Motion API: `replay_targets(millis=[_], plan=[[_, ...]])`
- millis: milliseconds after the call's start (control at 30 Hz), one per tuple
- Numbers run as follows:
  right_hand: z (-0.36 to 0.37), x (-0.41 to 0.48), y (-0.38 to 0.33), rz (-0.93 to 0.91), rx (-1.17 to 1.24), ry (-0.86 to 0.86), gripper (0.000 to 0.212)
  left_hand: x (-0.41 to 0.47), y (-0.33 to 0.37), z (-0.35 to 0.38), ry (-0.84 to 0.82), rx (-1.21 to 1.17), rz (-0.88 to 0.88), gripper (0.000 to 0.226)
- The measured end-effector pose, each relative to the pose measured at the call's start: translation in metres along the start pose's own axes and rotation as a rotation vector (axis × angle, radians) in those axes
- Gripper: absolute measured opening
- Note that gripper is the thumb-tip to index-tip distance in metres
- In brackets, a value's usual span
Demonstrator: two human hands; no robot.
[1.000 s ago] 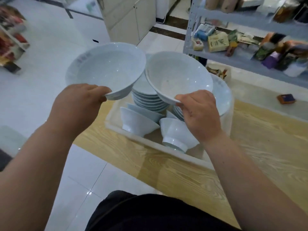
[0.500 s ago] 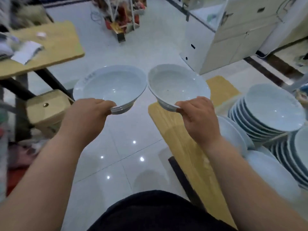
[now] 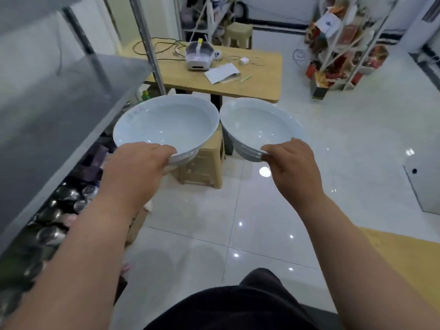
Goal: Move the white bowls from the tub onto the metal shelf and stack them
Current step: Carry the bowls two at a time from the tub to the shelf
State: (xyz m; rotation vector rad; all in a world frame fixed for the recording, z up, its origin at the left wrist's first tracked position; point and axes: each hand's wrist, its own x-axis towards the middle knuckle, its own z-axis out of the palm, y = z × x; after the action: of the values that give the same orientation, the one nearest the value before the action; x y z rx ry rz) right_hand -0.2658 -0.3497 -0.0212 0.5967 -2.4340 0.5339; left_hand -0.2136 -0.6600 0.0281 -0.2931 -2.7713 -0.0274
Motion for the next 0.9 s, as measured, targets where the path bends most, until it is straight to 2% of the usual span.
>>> replay_targets(millis=[133, 200, 300, 400, 533, 733, 900], plan=[[0.043, 0.073, -0.001, -0.143, 0.079, -0.010, 0.018, 0.011, -0.024, -0.005, 0.076, 0.051, -0.099, 0.019], [0.062, 0.110, 0.001, -0.216, 0.135, -0.010, 0.016, 0.024, -0.032, -0.011, 0.103, 0.078, -0.144, 0.033], [0.085, 0.168, 0.006, -0.324, 0.218, -0.024, 0.014, 0.048, -0.044, -0.021, 0.100, 0.190, -0.246, 0.019], [0.104, 0.226, 0.011, -0.408, 0.270, -0.031, 0.017, 0.077, -0.051, -0.032, 0.082, 0.251, -0.378, 0.031], [0.117, 0.299, 0.006, -0.546, 0.337, 0.006, 0.022, 0.106, -0.058, -0.049, 0.188, 0.337, -0.467, 0.032], [0.135, 0.388, -0.029, -0.711, 0.469, 0.065, 0.016, 0.128, -0.077, -0.083, 0.282, 0.537, -0.532, 0.027], [0.156, 0.437, -0.085, -0.807, 0.577, 0.149, 0.011, 0.131, -0.108, -0.109, 0.317, 0.571, -0.653, 0.024]])
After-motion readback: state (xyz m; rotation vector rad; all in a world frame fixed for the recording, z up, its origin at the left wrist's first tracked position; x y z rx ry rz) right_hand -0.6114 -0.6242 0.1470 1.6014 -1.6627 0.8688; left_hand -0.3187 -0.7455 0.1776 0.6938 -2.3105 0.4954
